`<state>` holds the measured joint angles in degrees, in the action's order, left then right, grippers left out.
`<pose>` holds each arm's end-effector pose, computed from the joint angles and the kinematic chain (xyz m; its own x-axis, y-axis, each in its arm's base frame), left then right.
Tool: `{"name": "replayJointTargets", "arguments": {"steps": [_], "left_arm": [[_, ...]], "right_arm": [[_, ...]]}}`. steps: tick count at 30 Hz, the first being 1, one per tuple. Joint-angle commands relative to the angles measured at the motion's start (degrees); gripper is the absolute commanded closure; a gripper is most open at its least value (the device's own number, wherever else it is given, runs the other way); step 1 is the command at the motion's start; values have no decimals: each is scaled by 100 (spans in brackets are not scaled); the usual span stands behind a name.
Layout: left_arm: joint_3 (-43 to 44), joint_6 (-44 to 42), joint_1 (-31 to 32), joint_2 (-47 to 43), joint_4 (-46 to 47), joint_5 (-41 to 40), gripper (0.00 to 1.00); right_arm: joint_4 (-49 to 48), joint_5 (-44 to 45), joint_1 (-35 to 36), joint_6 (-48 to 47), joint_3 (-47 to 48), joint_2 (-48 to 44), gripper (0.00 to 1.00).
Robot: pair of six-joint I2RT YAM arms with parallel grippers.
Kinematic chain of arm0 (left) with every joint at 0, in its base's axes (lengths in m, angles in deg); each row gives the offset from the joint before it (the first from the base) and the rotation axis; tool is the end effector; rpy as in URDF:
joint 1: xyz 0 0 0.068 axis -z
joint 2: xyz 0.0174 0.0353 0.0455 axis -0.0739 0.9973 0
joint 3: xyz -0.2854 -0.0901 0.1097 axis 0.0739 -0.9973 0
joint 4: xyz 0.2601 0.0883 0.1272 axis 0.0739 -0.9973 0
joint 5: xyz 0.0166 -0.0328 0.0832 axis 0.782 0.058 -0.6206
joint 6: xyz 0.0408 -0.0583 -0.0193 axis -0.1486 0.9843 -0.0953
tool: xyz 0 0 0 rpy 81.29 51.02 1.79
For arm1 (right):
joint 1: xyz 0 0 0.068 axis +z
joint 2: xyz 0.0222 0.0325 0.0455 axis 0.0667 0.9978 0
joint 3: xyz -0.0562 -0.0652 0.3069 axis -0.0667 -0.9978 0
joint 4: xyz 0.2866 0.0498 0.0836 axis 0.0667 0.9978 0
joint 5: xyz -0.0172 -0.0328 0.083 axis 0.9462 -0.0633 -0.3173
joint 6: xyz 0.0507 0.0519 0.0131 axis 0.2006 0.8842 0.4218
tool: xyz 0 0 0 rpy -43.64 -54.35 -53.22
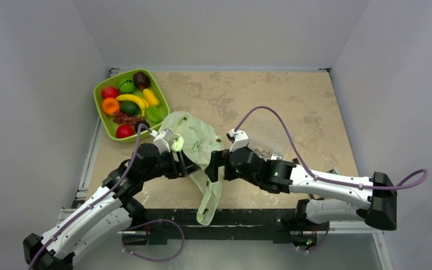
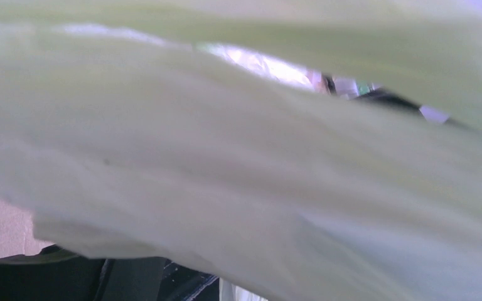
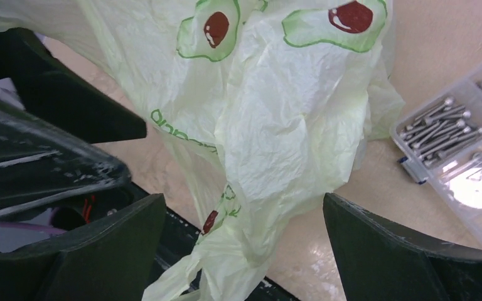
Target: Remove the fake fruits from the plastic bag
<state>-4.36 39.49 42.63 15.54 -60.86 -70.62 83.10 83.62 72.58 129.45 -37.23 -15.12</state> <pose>0.1323 -0.1217 0.2611 -0.8294 -0.3283 -0.4520 0.1596 0.6361 -0.7549 0.1258 0.2654 0.2942 -0.6905 0.0669 -0.7203 -0.4005 0.7939 0.4576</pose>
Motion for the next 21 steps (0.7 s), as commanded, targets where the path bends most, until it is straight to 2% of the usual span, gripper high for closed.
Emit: {"name": "replayJointTargets", "arguments": {"steps": [1,4,9,14,18,21], "left_arm": [[614,-154,28,-388,-857,-105,34],[642,1,28,-789,-1613,-390,38],[612,543,28,-1560,-2980,-968,43],[312,1649,28,-2328,-3697,-1287,29],[-351,2107,28,-2796,-2921,-1272,22],[-899,2334,28,-2685,-2104,-1179,21]], "right_arm": [[436,807,299,-1470,991,391,1],[1369,1290,388,-1881,1699,896,1],[1379,1456,574,-2183,1982,1143,1],[1131,1721,1077,-3084,2306,1689,1],[1260,1978,1175,-3534,2808,2451,1],[1513,2788,1188,-3406,3185,3045,1]]}}
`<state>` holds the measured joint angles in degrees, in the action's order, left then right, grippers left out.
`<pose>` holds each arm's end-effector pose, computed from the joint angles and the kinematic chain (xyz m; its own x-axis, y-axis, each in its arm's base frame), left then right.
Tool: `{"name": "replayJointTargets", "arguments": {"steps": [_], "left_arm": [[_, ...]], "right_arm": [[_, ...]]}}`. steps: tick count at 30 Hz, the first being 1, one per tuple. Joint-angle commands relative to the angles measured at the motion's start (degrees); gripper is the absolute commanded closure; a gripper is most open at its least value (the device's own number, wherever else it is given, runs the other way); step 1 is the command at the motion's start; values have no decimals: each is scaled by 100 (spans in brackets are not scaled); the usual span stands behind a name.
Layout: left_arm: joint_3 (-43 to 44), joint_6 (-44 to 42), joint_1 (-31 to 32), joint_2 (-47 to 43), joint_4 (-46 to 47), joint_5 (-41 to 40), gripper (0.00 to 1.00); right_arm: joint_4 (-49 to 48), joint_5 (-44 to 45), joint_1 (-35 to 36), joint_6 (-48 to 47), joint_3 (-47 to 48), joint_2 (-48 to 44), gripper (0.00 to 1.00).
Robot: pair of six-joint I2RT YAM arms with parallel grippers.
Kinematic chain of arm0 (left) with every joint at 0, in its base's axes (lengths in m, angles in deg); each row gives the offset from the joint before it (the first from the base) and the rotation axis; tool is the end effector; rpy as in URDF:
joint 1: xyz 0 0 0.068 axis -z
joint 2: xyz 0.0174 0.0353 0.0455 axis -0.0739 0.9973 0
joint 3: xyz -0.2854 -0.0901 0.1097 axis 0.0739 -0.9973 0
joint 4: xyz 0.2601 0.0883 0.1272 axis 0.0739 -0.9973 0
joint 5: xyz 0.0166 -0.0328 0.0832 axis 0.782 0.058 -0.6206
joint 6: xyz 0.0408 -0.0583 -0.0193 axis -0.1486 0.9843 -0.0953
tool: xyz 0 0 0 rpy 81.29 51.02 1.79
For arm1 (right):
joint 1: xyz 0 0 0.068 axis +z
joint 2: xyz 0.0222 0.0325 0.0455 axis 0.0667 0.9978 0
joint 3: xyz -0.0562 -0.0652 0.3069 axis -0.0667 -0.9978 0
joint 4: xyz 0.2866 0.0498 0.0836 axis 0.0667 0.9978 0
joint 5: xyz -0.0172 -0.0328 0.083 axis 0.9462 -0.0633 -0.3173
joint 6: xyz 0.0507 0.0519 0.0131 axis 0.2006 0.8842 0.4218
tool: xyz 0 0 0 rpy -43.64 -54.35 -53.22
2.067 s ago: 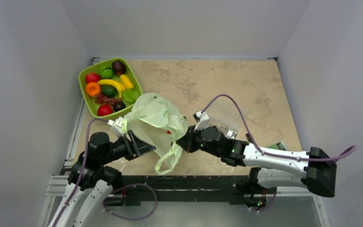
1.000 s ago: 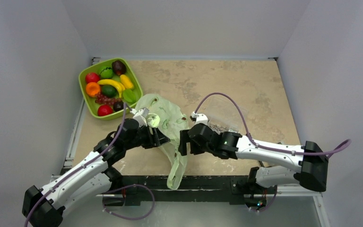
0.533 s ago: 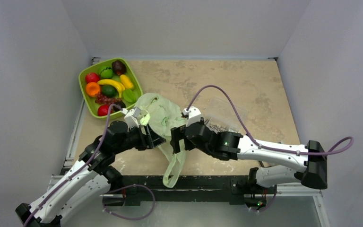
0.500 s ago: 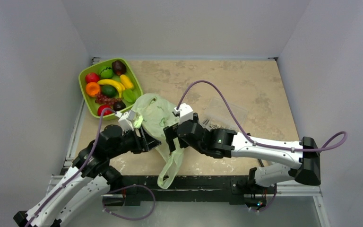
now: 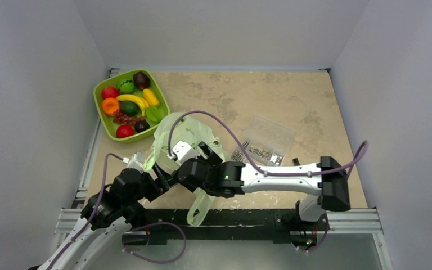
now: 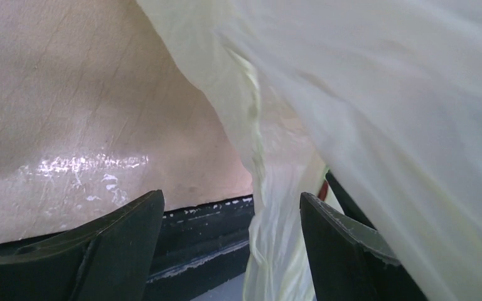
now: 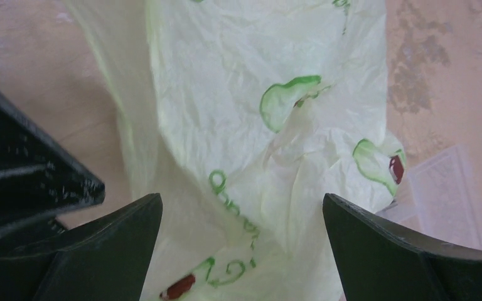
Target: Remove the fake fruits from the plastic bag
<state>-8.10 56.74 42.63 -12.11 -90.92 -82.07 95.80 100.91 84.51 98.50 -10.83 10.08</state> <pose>0.0615 -0.0500 0.2269 -0.7500 -0.6008 -0.2768 -0.2029 0.6072 -0.7682 0.1021 0.3919 0.3147 -0.2886 -0.5421 -0.7892 -0.6649 0.7066 -0.2423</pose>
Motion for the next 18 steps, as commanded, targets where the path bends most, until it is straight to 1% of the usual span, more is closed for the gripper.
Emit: {"name": "replayJointTargets", "arguments": {"steps": [1,3,4,5,7,8,10,11,14,16,18], "left_arm": [[-637,680,28,205,1140,-10,20],[-817,804,28,542,1574,5,19],[-899,889,28,736,1804,16,19],[-977,971,28,925,2047,38,19],[-1086,996,28,1293,2606,110,18],[-1105,981,28,1489,2819,115,17],[-1127,956,24,1822,3232,97,14],[-1121,971,20,1955,3375,72,13],[-1142,1021,21,2143,3824,35,12],[-1144,1059,27,2050,3952,-46,11],[-1176,1205,28,1878,4000,-71,5]], "right_arm": [[483,1874,-7,-141,673,692,1],[1129,2845,-26,666,977,1046,1],[1398,3180,-44,1021,1083,1171,7],[1530,3312,-54,1214,1163,1249,18],[1506,3288,-53,1251,1244,1296,40],[1475,3242,-56,1308,1248,1268,56],[1368,3157,-51,1444,1208,1131,93],[1243,2972,-55,1479,1187,1022,100],[454,2136,-131,1225,941,569,100],[131,1670,-273,1277,770,264,100],[-69,1124,-411,1378,617,27,100]]}}
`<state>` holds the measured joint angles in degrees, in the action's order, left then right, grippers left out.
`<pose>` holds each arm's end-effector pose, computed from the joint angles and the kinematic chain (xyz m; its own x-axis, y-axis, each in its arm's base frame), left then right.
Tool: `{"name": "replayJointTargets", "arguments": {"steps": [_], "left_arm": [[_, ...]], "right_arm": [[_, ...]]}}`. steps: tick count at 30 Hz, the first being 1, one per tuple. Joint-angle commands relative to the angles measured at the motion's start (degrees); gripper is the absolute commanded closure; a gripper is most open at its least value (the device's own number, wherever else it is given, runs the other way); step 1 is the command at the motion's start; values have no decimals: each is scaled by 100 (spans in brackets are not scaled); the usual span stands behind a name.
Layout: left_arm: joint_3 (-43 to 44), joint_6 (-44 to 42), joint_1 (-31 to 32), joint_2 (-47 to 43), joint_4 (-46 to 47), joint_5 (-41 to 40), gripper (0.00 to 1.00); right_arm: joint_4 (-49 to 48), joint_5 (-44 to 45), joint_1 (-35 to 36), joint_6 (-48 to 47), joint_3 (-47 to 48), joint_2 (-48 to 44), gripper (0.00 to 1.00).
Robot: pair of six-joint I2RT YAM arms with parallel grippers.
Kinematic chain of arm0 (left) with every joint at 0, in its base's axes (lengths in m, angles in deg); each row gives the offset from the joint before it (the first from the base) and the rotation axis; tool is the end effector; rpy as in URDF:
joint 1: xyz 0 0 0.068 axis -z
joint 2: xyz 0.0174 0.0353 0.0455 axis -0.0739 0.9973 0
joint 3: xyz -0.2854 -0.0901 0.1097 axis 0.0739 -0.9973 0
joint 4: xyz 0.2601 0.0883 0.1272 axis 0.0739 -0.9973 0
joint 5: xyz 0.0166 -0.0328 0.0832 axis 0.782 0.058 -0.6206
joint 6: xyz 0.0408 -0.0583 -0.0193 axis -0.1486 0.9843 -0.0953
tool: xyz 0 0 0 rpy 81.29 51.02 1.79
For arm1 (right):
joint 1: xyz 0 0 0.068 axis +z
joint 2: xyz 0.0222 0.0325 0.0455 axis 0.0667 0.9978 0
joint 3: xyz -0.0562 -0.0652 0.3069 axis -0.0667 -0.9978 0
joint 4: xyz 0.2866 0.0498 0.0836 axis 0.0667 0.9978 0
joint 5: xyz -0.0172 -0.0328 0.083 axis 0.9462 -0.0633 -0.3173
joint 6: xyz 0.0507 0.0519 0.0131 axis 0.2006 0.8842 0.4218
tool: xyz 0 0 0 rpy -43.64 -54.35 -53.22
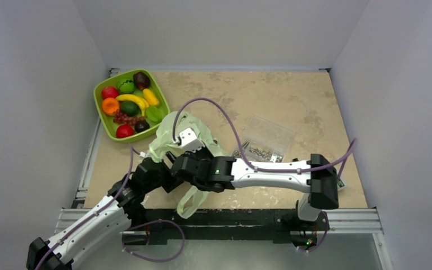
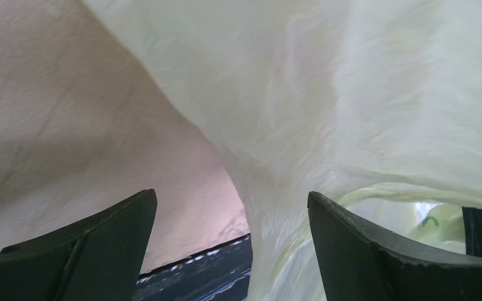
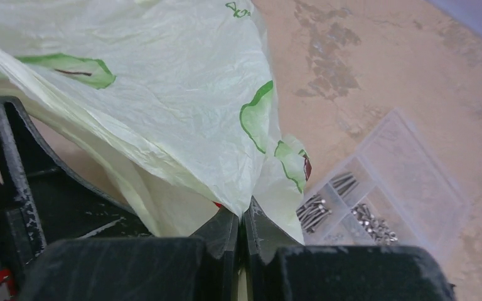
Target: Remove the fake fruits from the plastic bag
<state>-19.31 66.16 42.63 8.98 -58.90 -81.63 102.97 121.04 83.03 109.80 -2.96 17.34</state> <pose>0.1199 -0.0969 0.1745 -0.7119 -0.6877 -0.1423 -0.3250 0.5023 -0.8013 0.1301 0.4053 0.3181 -0.3191 -0.4302 -0.8445 -0.3247 0.8867 -0.3290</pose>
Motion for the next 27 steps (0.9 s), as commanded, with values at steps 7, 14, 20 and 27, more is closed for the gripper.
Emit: {"name": "replayJointTargets", "arguments": {"steps": [7,14,20,27], "left_arm": [[70,694,25,438,1141,-574,0],[72,225,19,1387,1835,-368,16],[-624,-194,-230,1162,1799,-177,95],[-829,-836,-282,222,513,170,100]], "right_arm": [[-1345,-1897,-597,575,-435,-1171,100],[-1398,-2184,-898,479,-209,-1049,100],[-1628,-2394,-1307,8,-193,-1266,100],[-1823,-3388,-2443,-598,95,-1313,100]]}}
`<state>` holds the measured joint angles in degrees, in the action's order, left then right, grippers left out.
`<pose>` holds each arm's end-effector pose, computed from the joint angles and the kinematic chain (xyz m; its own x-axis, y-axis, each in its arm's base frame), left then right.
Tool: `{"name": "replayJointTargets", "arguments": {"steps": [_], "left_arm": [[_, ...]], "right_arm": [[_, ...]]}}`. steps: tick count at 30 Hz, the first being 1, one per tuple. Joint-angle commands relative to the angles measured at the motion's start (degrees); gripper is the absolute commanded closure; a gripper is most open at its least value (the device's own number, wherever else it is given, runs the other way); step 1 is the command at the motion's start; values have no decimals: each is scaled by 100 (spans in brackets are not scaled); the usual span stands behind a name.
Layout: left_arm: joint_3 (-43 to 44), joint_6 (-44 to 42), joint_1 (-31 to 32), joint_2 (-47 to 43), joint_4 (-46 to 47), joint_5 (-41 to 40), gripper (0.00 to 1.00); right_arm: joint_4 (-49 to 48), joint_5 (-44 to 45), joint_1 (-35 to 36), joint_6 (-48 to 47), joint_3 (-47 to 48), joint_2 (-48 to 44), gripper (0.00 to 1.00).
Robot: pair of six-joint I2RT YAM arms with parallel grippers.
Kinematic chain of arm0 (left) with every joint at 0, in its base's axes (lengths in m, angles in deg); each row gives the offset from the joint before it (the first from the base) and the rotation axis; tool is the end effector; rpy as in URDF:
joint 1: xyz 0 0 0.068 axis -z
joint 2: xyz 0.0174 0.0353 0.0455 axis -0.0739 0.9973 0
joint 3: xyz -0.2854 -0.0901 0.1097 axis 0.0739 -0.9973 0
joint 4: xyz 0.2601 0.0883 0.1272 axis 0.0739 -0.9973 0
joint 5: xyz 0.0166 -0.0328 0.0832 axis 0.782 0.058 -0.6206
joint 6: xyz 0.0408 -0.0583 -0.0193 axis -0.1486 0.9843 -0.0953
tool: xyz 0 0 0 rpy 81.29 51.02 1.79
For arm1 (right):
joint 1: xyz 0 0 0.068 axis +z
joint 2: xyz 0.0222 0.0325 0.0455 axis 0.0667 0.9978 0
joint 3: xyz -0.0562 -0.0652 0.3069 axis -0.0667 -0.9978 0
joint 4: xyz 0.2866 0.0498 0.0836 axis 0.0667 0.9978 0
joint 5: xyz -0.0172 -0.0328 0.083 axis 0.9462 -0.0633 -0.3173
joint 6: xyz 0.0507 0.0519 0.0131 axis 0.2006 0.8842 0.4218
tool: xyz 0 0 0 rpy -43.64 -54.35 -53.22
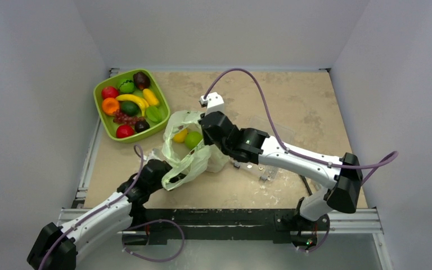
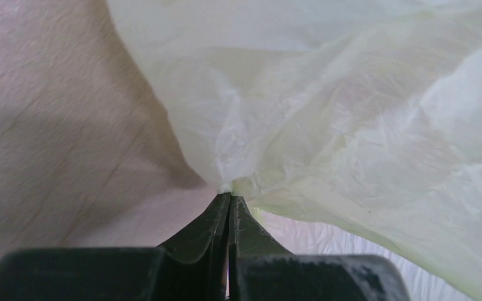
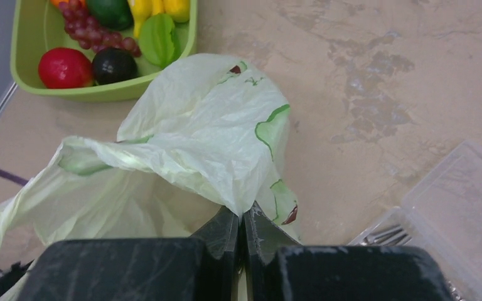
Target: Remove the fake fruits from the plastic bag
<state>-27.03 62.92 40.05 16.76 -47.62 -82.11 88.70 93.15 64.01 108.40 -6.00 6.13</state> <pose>0.1267 -0.0926 0.1236 -0.7047 -0.6863 -0.1801 -0.3556 0.5612 -0.7474 0.2284 0.3375 0.3840 -0.4442 -0.0567 -0.8942 -0.3932 0.9091 0.1377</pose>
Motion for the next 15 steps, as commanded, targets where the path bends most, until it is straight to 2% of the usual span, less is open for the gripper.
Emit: {"name": "replayJointTargets", "arguments": {"steps": [1,4,7,9,11,12,13,15], "left_arm": [[-40,-573,-34,-780,-775,225,100],[163,-723,-70,-1381,-1452,252,100],[245,-730,-75,-1754,-1616,564,100],[421,-743,-76,-1817,-1911,841,78],[731,-808,-78,-1804,-2347,1063,57],[951,-921,-77,-1797,-2512,1176,50],[1145,-1052,-83,-1800,-2691,1278,46],[1544,-1366,-83,-1864,-3032,1409,44]], "right_arm": [[-385,-763,-638,-555,481,-99,100],[-34,-974,-704,-735,855,193,100],[236,-953,-703,-637,923,269,100],[366,-1090,-684,-412,830,213,100],[593,-1088,-643,-83,754,135,88],[717,-1043,-612,88,695,74,82],[815,-997,-568,247,609,4,76],[1018,-852,-435,602,486,-140,50]]}}
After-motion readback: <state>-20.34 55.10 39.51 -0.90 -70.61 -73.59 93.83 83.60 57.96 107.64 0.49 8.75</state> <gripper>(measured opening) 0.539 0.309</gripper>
